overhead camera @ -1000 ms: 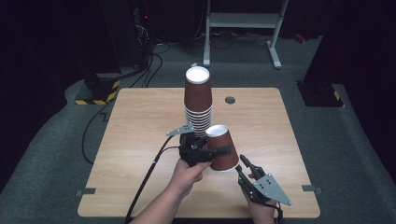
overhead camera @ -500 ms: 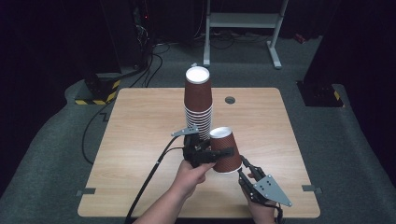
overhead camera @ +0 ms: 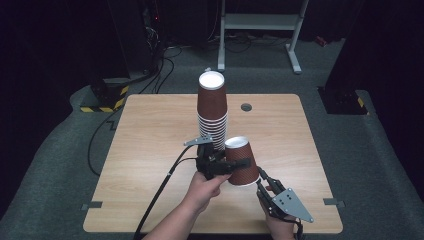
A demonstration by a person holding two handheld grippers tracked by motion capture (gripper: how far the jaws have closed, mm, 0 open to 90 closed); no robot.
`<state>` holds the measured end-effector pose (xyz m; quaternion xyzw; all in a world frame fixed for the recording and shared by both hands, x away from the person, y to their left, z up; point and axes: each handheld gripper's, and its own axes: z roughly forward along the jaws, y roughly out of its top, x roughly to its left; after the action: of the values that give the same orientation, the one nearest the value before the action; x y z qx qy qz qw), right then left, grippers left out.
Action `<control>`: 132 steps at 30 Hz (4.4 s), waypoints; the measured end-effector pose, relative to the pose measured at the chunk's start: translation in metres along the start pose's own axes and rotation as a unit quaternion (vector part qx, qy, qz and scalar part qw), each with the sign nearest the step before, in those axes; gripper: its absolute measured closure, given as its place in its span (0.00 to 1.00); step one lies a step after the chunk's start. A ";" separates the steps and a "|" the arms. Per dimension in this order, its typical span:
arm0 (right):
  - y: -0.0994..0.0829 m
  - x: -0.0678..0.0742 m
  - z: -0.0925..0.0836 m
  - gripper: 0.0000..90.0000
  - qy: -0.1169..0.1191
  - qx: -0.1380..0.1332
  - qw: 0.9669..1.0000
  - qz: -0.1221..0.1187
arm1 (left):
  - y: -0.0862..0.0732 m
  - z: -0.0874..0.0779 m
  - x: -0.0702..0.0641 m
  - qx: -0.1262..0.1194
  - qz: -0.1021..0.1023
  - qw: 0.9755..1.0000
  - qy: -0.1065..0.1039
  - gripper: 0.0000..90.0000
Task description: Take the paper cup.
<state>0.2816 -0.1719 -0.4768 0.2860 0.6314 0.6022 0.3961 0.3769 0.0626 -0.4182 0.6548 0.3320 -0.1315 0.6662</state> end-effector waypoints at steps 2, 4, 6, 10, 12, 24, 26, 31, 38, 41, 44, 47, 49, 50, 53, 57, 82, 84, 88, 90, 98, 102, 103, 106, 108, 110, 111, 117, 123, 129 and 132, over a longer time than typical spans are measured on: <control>0.000 0.000 0.000 0.89 -0.002 0.000 1.000 -0.002 | 0.000 0.000 0.000 0.001 -0.002 1.000 -0.002 0.20; 0.000 0.000 -0.001 0.89 -0.003 0.001 1.000 -0.003 | 0.000 0.000 0.000 0.001 -0.001 1.000 -0.002 0.20; 0.001 0.000 -0.001 0.90 -0.004 0.001 1.000 -0.004 | 0.000 0.000 0.001 0.002 -0.002 1.000 -0.004 0.20; 0.001 0.000 -0.001 0.91 -0.006 0.001 1.000 -0.005 | 0.001 0.000 0.001 0.002 -0.003 1.000 -0.005 0.19; 0.001 0.000 -0.002 0.91 -0.007 0.001 1.000 -0.005 | 0.001 0.000 0.000 0.002 -0.002 1.000 -0.004 0.19; 0.002 0.001 -0.003 0.94 -0.007 -0.001 1.000 -0.007 | 0.002 -0.003 -0.003 -0.004 0.025 1.000 0.015 0.17; 0.002 0.002 -0.003 0.94 -0.007 -0.001 1.000 -0.010 | 0.002 -0.003 -0.004 -0.003 0.028 0.999 0.015 0.17; 0.003 0.003 -0.005 0.94 -0.004 -0.001 1.000 -0.014 | 0.002 -0.004 -0.007 -0.002 0.038 0.999 0.019 0.16; 0.004 0.003 -0.006 0.94 -0.002 -0.004 1.000 -0.013 | 0.005 -0.005 -0.009 -0.006 0.051 0.998 0.032 0.14; 0.004 0.003 -0.007 0.95 -0.003 -0.004 1.000 -0.013 | 0.005 -0.005 -0.009 -0.007 0.052 0.998 0.030 0.13; 0.004 0.003 -0.007 0.95 -0.004 -0.003 1.000 -0.011 | 0.004 -0.005 -0.009 -0.008 0.052 0.998 0.038 0.12; 0.004 0.002 -0.007 0.95 -0.005 -0.003 1.000 -0.009 | 0.005 -0.006 -0.009 -0.009 0.056 0.997 0.043 0.12; 0.003 0.002 -0.007 0.95 -0.007 -0.001 1.000 -0.011 | 0.005 -0.007 -0.009 -0.011 0.058 0.997 0.044 0.12; 0.003 0.002 -0.007 0.95 -0.007 -0.001 1.000 -0.011 | 0.005 -0.008 -0.008 -0.013 0.055 0.997 0.043 0.12; 0.003 0.003 -0.007 0.95 -0.006 0.001 1.000 -0.013 | 0.004 -0.009 -0.007 -0.013 0.057 0.997 0.043 0.12; 0.002 0.004 -0.007 0.95 -0.005 0.003 1.000 -0.012 | 0.003 -0.010 -0.005 -0.014 0.055 0.997 0.043 0.12; 0.001 0.002 -0.011 0.95 -0.012 0.012 1.000 -0.005 | 0.002 -0.021 -0.002 -0.022 0.081 0.992 0.090 0.05; 0.001 0.001 -0.011 0.95 -0.014 0.014 1.000 -0.004 | 0.002 -0.022 0.000 -0.023 0.080 0.992 0.091 0.05; 0.000 0.002 -0.011 0.95 -0.012 0.017 1.000 -0.006 | 0.000 -0.024 0.001 -0.025 0.083 0.991 0.099 0.05; 0.000 0.003 -0.010 0.95 -0.010 0.019 1.000 -0.007 | 0.000 -0.025 0.002 -0.025 0.085 0.991 0.102 0.06; 0.000 0.004 -0.009 0.96 -0.006 0.027 1.000 -0.010 | -0.002 -0.033 0.005 -0.029 0.087 0.989 0.114 0.07; 0.001 0.001 -0.007 0.96 -0.009 0.041 0.999 -0.018 | -0.003 -0.040 0.006 -0.035 0.094 0.988 0.118 0.08; 0.001 0.001 -0.007 0.96 -0.009 0.041 0.999 -0.018 | -0.003 -0.040 0.006 -0.035 0.094 0.988 0.118 0.09; 0.002 -0.005 -0.008 0.96 -0.014 0.055 0.998 -0.028 | -0.007 -0.046 0.009 -0.032 0.102 0.986 0.128 0.09; 0.003 -0.007 -0.009 0.96 -0.016 0.059 0.998 -0.031 | -0.008 -0.046 0.010 -0.032 0.103 0.986 0.131 0.10; 0.003 -0.012 -0.011 0.96 -0.022 0.071 0.997 -0.037 | -0.011 -0.050 0.012 -0.028 0.110 0.984 0.139 0.10; 0.003 -0.012 -0.011 0.96 -0.022 0.071 0.997 -0.037 | -0.011 -0.050 0.012 -0.028 0.110 0.984 0.139 0.11; 0.005 -0.021 -0.012 0.96 -0.025 0.087 0.995 -0.031 | -0.021 -0.059 0.017 -0.022 0.110 0.983 0.148 0.15; 0.011 -0.026 -0.011 0.96 -0.015 0.109 0.994 -0.030 | -0.031 -0.071 0.022 -0.009 0.123 0.979 0.162 0.17; 0.013 -0.031 -0.009 0.96 -0.005 0.132 0.991 -0.028 | -0.044 -0.089 0.035 0.007 0.130 0.974 0.187 0.19; 0.013 -0.035 -0.008 0.96 -0.001 0.147 0.989 -0.028 | -0.052 -0.104 0.041 0.012 0.136 0.969 0.207 0.20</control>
<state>0.2915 -0.2035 -0.4585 0.3232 0.7205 0.4915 0.3672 0.3482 0.1672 -0.4759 0.7149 0.3688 0.0946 0.5865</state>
